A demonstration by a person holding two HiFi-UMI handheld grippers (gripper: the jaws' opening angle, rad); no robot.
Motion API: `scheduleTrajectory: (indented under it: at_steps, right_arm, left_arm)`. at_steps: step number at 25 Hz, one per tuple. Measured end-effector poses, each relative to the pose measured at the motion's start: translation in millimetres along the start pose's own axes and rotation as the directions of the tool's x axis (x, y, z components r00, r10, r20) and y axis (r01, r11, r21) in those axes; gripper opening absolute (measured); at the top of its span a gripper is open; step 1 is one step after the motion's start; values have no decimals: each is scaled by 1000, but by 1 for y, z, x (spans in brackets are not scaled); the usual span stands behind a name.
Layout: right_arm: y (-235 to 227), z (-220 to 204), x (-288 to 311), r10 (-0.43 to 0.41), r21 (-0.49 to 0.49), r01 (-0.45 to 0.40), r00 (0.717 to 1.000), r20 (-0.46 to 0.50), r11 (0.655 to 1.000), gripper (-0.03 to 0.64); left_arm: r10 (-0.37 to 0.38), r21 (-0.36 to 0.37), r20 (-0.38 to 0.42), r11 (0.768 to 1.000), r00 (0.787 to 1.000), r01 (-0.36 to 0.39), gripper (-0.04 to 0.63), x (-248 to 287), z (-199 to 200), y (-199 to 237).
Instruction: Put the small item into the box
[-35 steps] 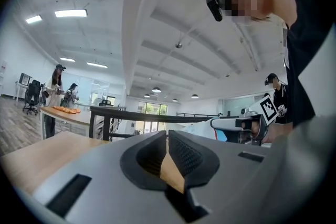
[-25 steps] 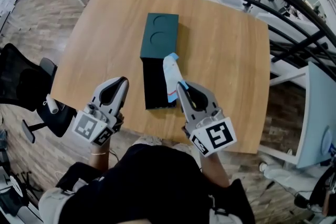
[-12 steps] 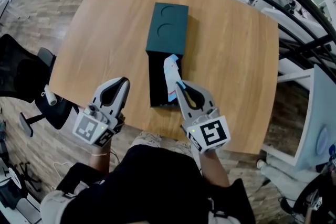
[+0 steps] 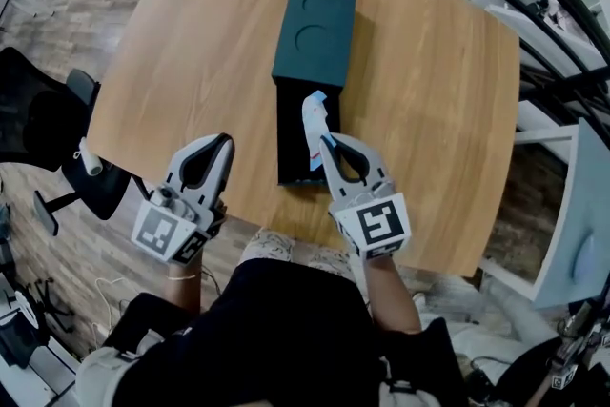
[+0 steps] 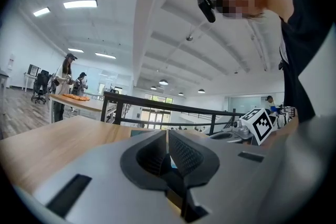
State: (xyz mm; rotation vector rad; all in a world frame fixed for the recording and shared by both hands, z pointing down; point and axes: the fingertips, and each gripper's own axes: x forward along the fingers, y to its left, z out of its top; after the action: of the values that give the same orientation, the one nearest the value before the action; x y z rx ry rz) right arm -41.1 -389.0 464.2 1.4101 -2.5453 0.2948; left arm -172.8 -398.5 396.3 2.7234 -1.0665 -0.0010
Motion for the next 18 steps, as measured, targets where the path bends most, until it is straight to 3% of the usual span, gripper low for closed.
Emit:
scheduleTrajectory:
  at_steps: [4, 8, 18]
  right_arm:
    - [2, -11, 9, 4, -52, -5, 1000, -31, 999, 26]
    - [3, -19, 19, 3, -106, -10, 998, -59, 994, 26]
    - [1, -31, 31, 7, -149, -23, 994, -106, 989, 26]
  left_arm:
    - [-4, -4, 23, 1000, 1000, 4, 23, -5, -4, 2]
    - [32, 17, -7, 999, 999, -32, 23, -10, -13, 11]
    - [61, 6, -9, 998, 998, -61, 23, -14, -19, 14]
